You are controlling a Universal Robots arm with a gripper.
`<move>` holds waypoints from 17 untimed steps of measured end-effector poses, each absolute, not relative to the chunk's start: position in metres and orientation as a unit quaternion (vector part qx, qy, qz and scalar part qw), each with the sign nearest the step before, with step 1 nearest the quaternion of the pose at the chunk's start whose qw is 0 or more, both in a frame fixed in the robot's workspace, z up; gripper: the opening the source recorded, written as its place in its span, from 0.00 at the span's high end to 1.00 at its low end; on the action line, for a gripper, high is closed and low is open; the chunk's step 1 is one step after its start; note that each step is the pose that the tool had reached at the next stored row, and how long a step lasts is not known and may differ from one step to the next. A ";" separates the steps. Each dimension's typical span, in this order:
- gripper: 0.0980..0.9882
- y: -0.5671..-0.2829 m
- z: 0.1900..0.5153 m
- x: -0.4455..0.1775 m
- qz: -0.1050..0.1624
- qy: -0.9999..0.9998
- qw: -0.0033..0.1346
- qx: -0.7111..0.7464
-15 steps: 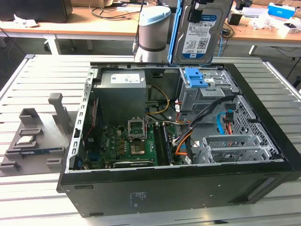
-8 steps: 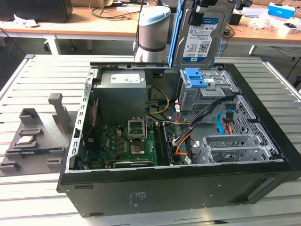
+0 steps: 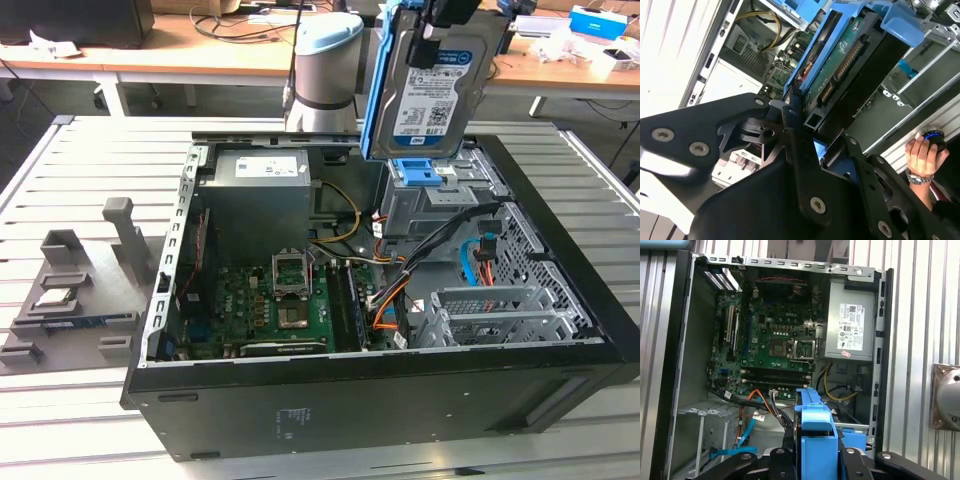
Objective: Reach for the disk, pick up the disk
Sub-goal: 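Pick up the disk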
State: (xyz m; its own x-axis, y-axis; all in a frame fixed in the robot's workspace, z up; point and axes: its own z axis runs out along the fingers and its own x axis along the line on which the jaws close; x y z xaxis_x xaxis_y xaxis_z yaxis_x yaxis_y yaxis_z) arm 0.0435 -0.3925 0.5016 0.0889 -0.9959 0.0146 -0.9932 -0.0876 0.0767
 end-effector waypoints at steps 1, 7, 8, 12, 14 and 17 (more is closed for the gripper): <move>0.70 -0.396 0.502 0.043 -0.020 -0.675 0.033 0.737; 0.70 -0.415 0.501 0.043 -0.021 -0.675 0.033 0.737; 0.70 -0.419 0.501 0.043 -0.020 -0.675 0.033 0.737; 0.70 -0.430 0.501 0.042 -0.020 -0.675 0.033 0.737; 0.70 -0.438 0.501 0.042 -0.020 -0.675 0.033 0.737; 0.70 -0.445 0.501 0.042 -0.020 -0.675 0.033 0.737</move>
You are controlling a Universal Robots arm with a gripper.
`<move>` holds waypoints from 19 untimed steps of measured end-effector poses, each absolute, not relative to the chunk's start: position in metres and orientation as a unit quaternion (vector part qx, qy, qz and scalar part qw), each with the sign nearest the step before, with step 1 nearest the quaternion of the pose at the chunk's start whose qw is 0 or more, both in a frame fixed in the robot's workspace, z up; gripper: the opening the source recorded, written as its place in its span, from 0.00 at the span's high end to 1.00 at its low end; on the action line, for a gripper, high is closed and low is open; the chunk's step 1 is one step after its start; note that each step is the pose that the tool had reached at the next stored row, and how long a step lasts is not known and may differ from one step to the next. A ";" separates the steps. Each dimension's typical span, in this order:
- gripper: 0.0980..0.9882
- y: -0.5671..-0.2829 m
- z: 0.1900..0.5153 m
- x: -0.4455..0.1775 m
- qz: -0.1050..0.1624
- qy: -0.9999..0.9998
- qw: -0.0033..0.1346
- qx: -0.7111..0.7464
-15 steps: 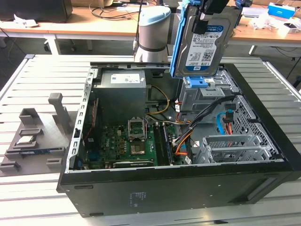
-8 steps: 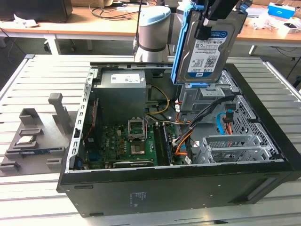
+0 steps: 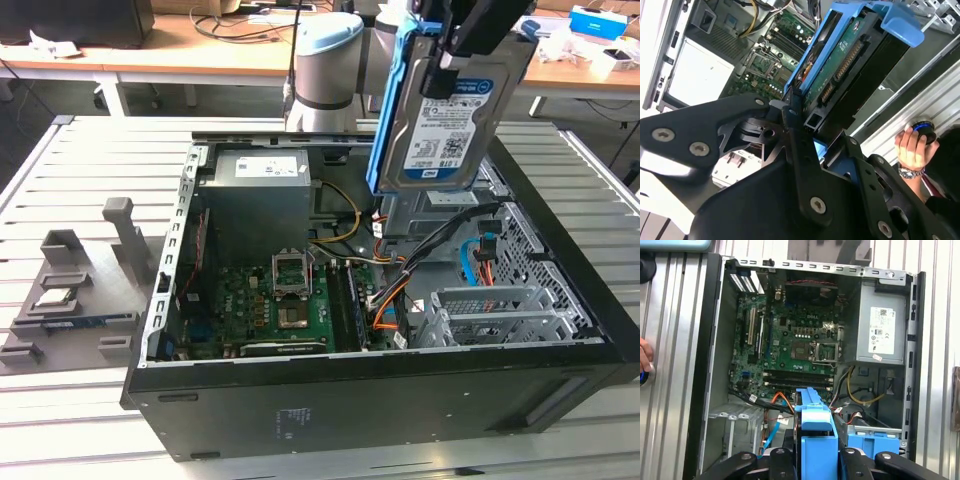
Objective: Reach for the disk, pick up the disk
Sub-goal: 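Pick up the disk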
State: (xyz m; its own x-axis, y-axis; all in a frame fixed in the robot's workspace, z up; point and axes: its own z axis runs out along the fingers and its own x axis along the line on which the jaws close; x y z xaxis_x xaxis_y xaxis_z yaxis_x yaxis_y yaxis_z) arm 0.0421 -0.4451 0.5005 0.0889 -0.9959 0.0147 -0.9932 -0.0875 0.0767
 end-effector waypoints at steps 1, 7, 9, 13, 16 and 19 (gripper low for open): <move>0.70 -0.447 0.500 0.042 -0.020 -0.675 0.033 0.737; 0.70 -0.467 0.500 0.042 -0.021 -0.675 0.033 0.737; 0.70 -0.473 0.500 0.042 -0.020 -0.675 0.033 0.737; 0.70 -0.486 0.499 0.041 -0.021 -0.675 0.033 0.737; 0.70 -0.496 0.499 0.041 -0.021 -0.675 0.033 0.737; 0.70 -0.509 0.499 0.041 -0.021 -0.675 0.033 0.737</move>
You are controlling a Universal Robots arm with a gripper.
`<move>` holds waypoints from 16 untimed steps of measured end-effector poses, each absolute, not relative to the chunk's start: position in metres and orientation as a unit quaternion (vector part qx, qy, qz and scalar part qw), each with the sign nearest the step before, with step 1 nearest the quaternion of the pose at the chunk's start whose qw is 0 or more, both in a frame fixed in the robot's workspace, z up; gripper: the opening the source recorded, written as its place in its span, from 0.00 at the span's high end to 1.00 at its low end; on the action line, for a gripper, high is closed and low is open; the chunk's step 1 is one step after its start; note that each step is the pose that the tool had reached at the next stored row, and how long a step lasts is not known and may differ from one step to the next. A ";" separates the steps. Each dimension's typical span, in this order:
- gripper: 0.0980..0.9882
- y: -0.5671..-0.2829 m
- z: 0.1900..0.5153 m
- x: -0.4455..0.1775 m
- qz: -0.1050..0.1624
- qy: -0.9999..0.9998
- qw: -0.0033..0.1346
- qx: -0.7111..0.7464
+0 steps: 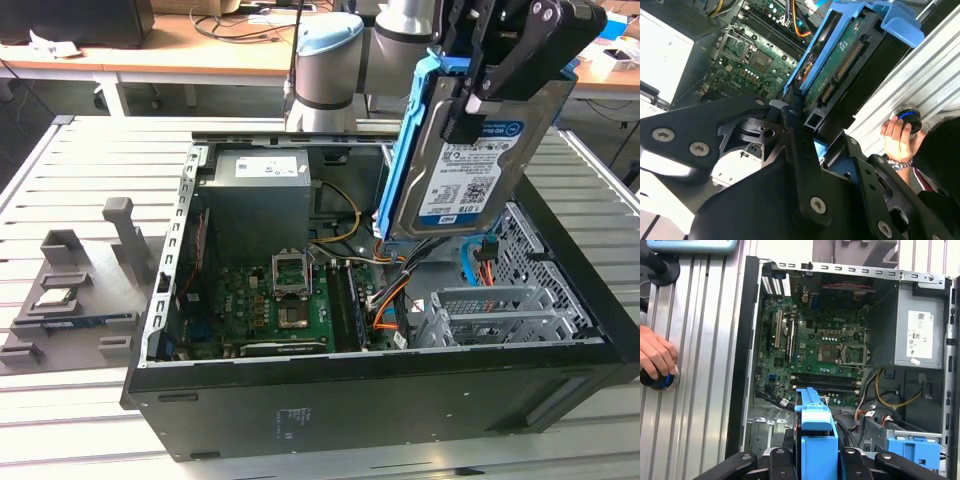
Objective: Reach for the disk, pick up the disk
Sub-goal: 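Pick up the disk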
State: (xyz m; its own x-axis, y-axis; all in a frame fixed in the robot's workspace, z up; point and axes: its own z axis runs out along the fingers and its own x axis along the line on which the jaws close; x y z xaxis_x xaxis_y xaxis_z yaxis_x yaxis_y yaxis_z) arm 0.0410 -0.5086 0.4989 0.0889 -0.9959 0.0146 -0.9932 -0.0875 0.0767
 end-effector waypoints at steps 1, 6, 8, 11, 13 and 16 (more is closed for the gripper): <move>0.70 -0.514 0.499 0.041 -0.020 -0.675 0.033 0.737; 0.70 -0.538 0.498 0.041 -0.020 -0.675 0.033 0.737; 0.70 -0.544 0.498 0.041 -0.020 -0.675 0.033 0.737; 0.70 -0.553 0.498 0.041 -0.020 -0.675 0.033 0.737; 0.70 -0.554 0.497 0.041 -0.021 -0.684 0.033 0.728; 0.70 -0.554 0.496 0.041 -0.022 -0.702 0.032 0.711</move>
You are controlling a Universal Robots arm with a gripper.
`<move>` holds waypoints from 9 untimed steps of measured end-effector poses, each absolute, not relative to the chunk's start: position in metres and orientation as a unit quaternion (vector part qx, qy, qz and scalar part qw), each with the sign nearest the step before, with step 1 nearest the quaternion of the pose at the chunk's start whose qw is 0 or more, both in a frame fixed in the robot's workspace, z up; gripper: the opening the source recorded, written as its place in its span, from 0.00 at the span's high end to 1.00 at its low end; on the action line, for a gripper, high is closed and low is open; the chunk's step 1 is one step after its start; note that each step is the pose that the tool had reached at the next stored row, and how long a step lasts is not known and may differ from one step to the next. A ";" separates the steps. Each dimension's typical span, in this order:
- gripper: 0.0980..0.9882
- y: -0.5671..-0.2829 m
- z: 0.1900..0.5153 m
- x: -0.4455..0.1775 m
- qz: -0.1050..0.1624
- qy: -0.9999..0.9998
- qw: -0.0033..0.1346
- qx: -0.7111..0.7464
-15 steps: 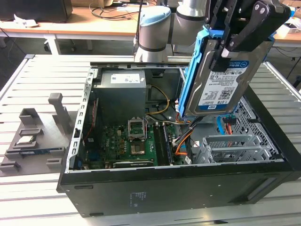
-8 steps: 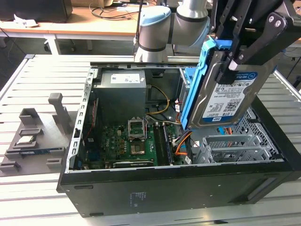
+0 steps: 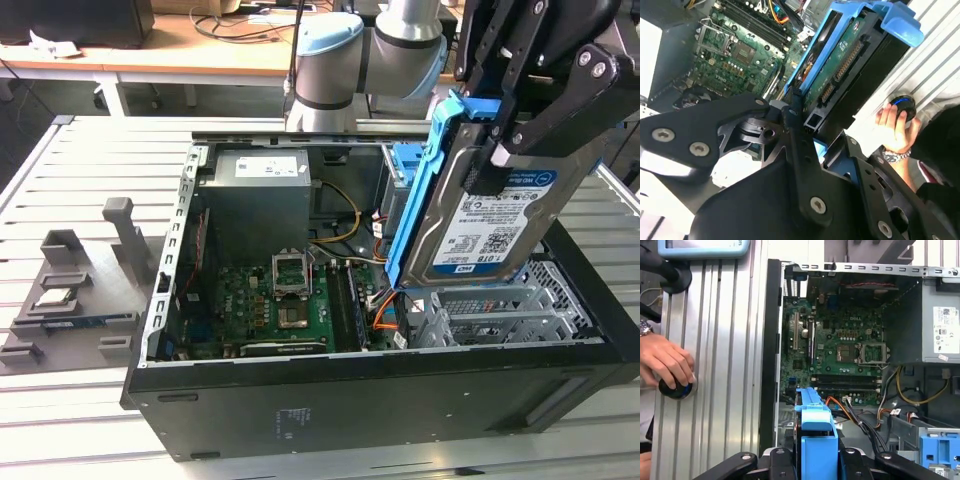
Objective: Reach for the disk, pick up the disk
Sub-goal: 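Pick up the disk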
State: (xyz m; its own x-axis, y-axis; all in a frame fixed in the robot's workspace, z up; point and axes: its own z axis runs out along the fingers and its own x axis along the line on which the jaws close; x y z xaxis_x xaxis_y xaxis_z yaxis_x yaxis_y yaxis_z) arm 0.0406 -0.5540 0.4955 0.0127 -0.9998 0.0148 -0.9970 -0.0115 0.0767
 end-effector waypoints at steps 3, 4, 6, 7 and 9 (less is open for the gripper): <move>0.70 -0.555 0.495 0.041 -0.032 -0.711 0.022 0.702; 0.70 -0.556 0.494 0.041 -0.034 -0.713 0.021 0.700; 0.70 -0.556 0.493 0.044 -0.034 -0.717 0.020 0.696; 0.70 -0.556 0.492 0.047 -0.034 -0.717 0.021 0.696; 0.70 -0.556 0.490 0.050 -0.034 -0.717 0.021 0.696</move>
State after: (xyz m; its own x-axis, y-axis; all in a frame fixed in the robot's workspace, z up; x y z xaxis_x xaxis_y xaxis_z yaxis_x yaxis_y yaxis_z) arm 0.0499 -0.5560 0.4904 -0.0317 -0.9993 -0.0179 -0.9965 0.0302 0.0777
